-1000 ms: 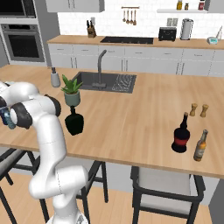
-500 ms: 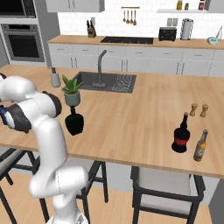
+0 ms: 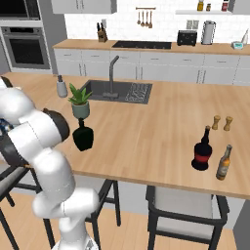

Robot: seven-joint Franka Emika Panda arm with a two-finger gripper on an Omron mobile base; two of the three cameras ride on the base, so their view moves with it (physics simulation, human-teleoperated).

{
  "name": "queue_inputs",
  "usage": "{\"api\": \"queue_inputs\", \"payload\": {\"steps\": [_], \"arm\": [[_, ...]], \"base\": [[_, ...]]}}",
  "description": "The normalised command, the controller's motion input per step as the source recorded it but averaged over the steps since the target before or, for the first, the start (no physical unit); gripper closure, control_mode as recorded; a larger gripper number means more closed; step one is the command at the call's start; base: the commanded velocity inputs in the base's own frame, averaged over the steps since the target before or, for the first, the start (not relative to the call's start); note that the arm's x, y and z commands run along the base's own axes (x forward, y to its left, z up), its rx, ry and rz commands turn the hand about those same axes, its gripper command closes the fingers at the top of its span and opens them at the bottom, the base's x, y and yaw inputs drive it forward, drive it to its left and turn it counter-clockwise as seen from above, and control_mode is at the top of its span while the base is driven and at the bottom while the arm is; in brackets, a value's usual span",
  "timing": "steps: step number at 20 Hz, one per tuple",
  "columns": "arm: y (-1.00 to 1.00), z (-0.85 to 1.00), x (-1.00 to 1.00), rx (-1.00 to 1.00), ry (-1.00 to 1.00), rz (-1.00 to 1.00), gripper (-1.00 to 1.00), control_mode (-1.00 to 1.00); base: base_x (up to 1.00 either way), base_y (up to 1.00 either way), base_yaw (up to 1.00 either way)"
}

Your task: Move the plastic bottles in the middle to the plastics group, and the glass bottles in the middle to the glass group.

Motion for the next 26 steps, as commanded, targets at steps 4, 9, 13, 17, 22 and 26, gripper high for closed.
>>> {"api": "queue_inputs", "payload": {"steps": [4, 9, 13, 17, 22, 26], "arm": [[-1.00, 0.31, -0.21, 0.07, -0.16, -0.24, -1.00, -1.00], [-1.00, 0.52, -0.03, 0.14, -0.03, -0.25, -1.00, -1.00], [-1.00, 0.32, 0.00, 0.28, 0.00, -0.17, -1.00, -1.00], [-1.00, -0.01, -0.01, 0.19, -0.10, -0.01, -1.00, -1.00], [-0.76, -0.03, 0.05, 0.03, -0.03, 0.06, -1.00, -1.00], [-0.32, -0.03, 0.16, 0.00, 0.00, 0.01, -1.00, -1.00]], "base": [[0.00, 0.00, 0.00], [0.00, 0.00, 0.00], [0.00, 0.00, 0.00], [0.00, 0.00, 0.00], [0.00, 0.00, 0.00], [0.00, 0.00, 0.00]]}}
